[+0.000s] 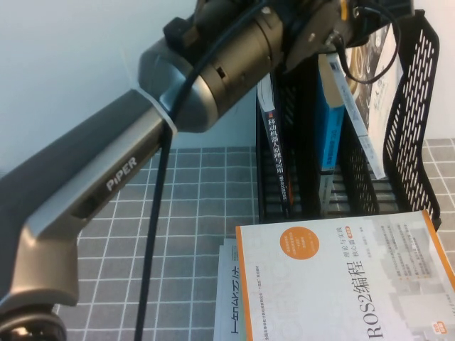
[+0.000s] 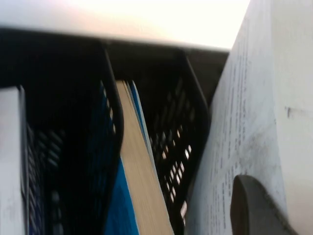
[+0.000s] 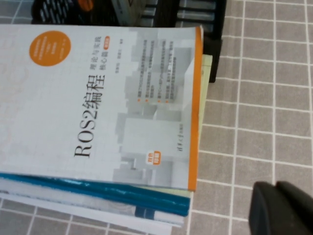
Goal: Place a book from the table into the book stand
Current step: Place the book on the book shelf
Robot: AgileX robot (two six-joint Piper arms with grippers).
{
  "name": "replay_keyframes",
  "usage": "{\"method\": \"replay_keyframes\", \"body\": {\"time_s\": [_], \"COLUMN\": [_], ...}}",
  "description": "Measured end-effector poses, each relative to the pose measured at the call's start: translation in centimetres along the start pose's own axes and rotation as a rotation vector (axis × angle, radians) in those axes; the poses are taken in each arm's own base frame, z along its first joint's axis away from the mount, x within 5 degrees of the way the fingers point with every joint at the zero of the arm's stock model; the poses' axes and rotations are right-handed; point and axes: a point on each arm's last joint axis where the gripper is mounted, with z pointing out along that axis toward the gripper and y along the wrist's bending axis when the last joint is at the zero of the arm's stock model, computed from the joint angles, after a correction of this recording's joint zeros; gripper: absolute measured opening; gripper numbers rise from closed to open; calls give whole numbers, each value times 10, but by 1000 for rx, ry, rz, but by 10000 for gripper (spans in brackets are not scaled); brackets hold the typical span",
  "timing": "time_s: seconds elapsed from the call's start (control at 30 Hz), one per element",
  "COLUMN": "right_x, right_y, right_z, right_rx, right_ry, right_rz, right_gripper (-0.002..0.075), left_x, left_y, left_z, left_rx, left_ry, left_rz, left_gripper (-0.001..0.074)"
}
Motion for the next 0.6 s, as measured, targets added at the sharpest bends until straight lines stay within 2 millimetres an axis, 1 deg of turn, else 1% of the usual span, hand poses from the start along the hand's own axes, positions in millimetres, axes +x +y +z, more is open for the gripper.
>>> {"method": "replay_keyframes", "body": {"time_s": [0.13, 0.23, 0.4, 0.6], "right_x": [2, 3, 8, 11], "right_y": [4, 6, 6, 6], "right_z": [0, 0, -1, -3], "right_rx": [-39, -61, -67, -67], "right_ry": [18, 30, 83, 104], "right_rz": [2, 6, 5, 1], "right_gripper": [-3, -3, -3, -3], "left_x": [3, 10, 31, 62], "left_y": [-10, -17, -23, -25], "left_z": [-2, 4, 21, 41], "left_rx": [-17, -23, -57, -114], "left_ry": [-61, -96, -112, -53], "left_rz": [-16, -29, -30, -14], "left_gripper": [97, 97, 97, 97]}}
